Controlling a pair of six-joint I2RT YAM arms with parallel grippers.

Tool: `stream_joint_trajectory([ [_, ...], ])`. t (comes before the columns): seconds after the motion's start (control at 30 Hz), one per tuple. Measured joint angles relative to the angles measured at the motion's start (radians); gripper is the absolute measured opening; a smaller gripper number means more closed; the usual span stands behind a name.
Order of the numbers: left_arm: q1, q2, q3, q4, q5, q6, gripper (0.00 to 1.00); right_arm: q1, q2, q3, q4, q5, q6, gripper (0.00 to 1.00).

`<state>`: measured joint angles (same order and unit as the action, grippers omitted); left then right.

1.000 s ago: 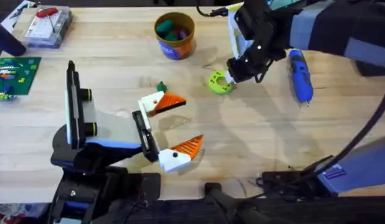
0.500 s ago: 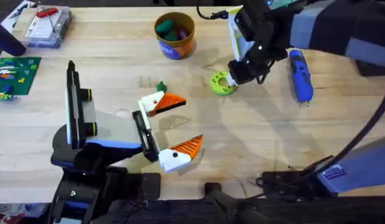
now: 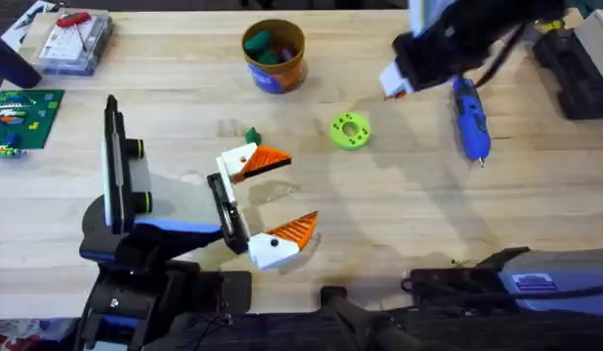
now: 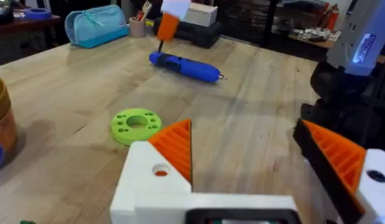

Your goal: Pick up the gripper from the table and insert it into the empty holder that is missing its gripper. Then pick up a screw, insert it into the mounting hole, and use the screwdriver to tighten it. Finally, clean up the table by picking up the vegetable and placing it into the bucket.

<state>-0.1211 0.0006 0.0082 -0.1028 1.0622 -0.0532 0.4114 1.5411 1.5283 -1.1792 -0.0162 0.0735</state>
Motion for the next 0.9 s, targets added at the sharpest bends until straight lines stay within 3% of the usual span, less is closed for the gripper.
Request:
stream_joint_trajectory([
  [0.33, 0.0, 0.0, 0.0, 0.0, 0.0, 0.0, 0.992, 0.019, -0.01, 0.258, -0.242, 0.0, -0.006, 0.004],
  [0.9, 0.0, 0.0, 0.0, 0.0, 0.0, 0.0, 0.992, 0.215, 0.016, 0.314, -0.297, -0.004, -0.037, 0.004],
])
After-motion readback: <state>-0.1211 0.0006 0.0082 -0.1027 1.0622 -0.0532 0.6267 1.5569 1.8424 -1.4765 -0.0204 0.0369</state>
